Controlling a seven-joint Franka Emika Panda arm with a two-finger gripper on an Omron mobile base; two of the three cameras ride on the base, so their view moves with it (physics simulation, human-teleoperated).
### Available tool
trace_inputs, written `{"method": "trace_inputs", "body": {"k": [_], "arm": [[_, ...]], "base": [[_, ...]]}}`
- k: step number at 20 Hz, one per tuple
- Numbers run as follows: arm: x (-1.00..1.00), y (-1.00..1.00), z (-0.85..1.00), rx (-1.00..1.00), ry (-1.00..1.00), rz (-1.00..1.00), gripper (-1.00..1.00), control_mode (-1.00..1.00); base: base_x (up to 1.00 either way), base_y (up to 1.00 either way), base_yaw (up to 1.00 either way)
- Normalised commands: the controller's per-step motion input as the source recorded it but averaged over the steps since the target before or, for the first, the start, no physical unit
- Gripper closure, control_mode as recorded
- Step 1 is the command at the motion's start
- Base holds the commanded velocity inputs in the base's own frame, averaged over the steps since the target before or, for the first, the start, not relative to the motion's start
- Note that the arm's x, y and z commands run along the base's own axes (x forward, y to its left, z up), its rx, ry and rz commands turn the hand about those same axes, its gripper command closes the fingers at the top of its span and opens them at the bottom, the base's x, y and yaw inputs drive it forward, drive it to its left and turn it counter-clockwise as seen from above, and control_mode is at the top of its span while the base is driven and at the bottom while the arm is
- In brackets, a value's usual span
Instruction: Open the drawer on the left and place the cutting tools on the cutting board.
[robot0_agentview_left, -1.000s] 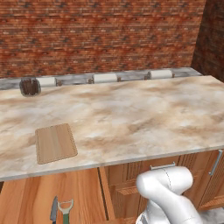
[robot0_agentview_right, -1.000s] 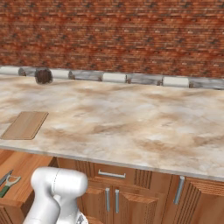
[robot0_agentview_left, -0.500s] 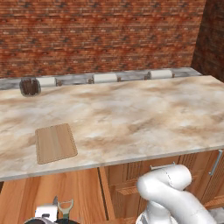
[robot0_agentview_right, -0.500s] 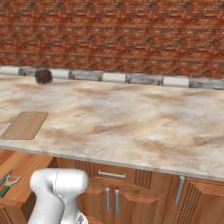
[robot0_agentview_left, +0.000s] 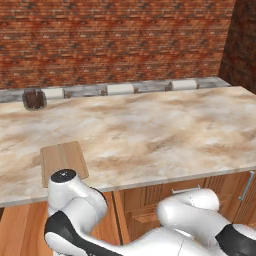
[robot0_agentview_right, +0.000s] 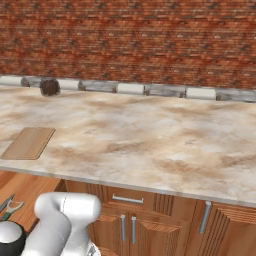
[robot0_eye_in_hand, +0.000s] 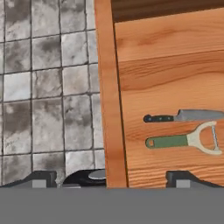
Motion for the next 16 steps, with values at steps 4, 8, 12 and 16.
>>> {"method": "trace_inputs", "body": {"k": [4,8,12,16], "arm": [[0.61,0.00,0.03,0.00,0.38,0.05,-1.00,-1.00],[0.64,0.00,0.00,0.00,0.37,0.05,-1.00,-1.00],[0.60,0.00,0.00,0.00,0.32,0.04,-1.00,-1.00],[0.44,0.00,0.00,0.00,0.25,0.04,-1.00,-1.00]], "base": [[0.00,0.00,0.00],[0.00,0.00,0.00],[0.00,0.00,0.00],[0.00,0.00,0.00]]}}
